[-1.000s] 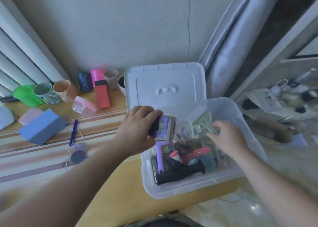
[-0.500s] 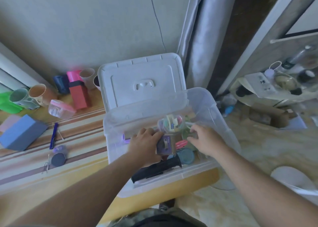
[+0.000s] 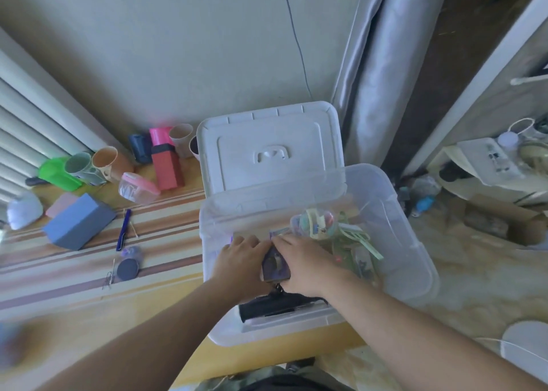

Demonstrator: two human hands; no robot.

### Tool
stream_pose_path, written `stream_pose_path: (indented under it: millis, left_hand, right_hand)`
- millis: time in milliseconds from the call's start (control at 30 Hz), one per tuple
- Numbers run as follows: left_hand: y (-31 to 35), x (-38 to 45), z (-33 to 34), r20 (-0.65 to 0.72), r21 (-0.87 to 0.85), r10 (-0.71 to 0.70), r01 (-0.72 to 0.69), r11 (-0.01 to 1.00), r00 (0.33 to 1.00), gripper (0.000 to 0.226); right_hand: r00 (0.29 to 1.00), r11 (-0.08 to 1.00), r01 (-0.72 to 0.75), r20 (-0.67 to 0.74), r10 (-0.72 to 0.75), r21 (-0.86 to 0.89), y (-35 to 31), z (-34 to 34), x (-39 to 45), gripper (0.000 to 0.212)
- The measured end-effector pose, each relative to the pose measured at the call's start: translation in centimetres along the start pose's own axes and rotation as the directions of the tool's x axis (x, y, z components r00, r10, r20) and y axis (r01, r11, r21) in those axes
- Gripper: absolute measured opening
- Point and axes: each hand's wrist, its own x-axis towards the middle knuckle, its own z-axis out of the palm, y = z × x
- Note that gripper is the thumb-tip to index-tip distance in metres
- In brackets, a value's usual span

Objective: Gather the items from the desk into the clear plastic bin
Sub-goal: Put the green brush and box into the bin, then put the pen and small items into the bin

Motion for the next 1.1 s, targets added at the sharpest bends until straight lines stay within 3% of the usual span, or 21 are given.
stream_pose_path:
  millis: [100,233,400,600,767,900,967,1100]
  left_hand:
    - [-0.8,-0.6,0.4,-0.118,-0.067,-0.054,0.046,0.997,0.992,0.080]
    - [-2.1,-1.4,0.1,-0.254,-0.057,-0.096,0.084,0.995,0.962,0.075]
    - [-3.8,-2.2,0.4,-0.305,-0.002,-0.064,0.066,0.998,0.950,0.063]
    - [-7.3,-2.1,-0.4,-0.387,-0.129,-0.098,0.051,0.990,0.917,0.057]
    - [-12.7,-2.7,-1.6,-0.366,-0.404,-0.338,0.179,0.897,0.867,0.053]
    - [-20.4,-4.4,-0.5,-0.269,-0.436,-0.488,0.347,0.831,0.831,0.045]
    - [-24.8,-5.7,1.0,-0.193,-0.434,-0.551,0.433,0.790,0.812,0.042]
    - [-32.8,-9.0,4.8,-0.023,-0.426,-0.636,0.568,0.704,0.771,0.042]
  right_hand:
    - [0.994,0.999,0.012,-0.105,-0.009,0.032,-0.1,-0.5,1.2,0.071]
    - [0.979,0.992,-0.093,-0.174,0.106,0.084,0.7,-1.8,3.5,0.068]
    - [0.984,0.988,-0.093,-0.141,0.110,0.120,0.8,-1.9,5.2,0.072]
    - [0.976,0.999,-0.015,-0.215,0.021,0.030,-1.4,-1.7,5.2,0.063]
    - [0.903,0.992,0.128,-0.412,-0.118,-0.002,-5.6,-2.5,7.3,0.051]
    - [0.843,0.972,0.234,-0.493,-0.214,-0.023,-11.1,-2.8,11.2,0.043]
    - [0.831,0.960,0.275,-0.491,-0.261,-0.046,-14.3,-2.1,13.7,0.043]
    - [0.875,0.951,0.306,-0.378,-0.303,-0.053,-20.4,1.3,19.5,0.040]
